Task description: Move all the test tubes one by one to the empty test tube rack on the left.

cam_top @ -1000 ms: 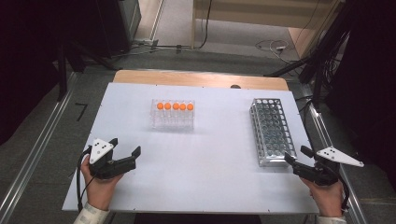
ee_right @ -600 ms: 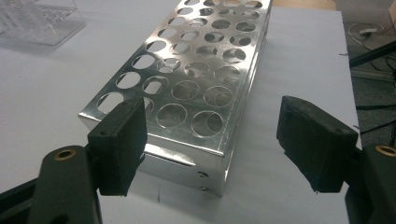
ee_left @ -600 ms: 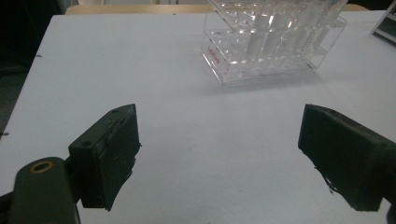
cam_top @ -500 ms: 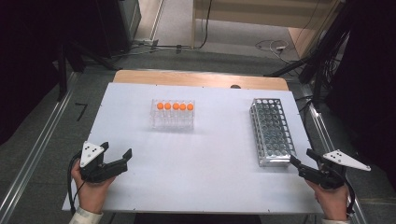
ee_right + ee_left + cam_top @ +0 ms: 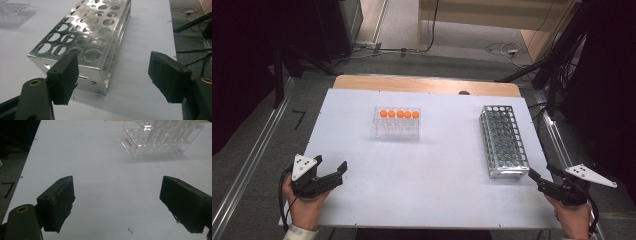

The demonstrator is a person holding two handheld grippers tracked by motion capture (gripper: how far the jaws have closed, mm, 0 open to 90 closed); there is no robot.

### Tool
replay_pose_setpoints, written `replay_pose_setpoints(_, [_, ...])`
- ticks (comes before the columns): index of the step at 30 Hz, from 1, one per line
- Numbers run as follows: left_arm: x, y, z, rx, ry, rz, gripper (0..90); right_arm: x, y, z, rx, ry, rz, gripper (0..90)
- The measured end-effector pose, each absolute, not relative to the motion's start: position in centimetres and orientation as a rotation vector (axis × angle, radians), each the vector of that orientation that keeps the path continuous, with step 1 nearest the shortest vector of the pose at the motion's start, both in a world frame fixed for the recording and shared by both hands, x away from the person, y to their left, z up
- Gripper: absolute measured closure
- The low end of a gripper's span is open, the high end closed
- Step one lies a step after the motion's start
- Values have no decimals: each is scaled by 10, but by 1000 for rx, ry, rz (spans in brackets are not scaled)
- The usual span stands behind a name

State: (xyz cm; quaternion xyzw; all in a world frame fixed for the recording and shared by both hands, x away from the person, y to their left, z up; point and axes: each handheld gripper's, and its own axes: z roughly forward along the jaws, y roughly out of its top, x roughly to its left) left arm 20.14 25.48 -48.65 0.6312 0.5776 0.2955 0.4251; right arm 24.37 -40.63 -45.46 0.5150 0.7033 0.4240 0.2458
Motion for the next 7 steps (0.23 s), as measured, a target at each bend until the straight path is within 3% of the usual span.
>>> replay_pose_setpoints(7, [207,259,-498,1612,1489,742,126,242,-415,-461,1430,1921,1128,185])
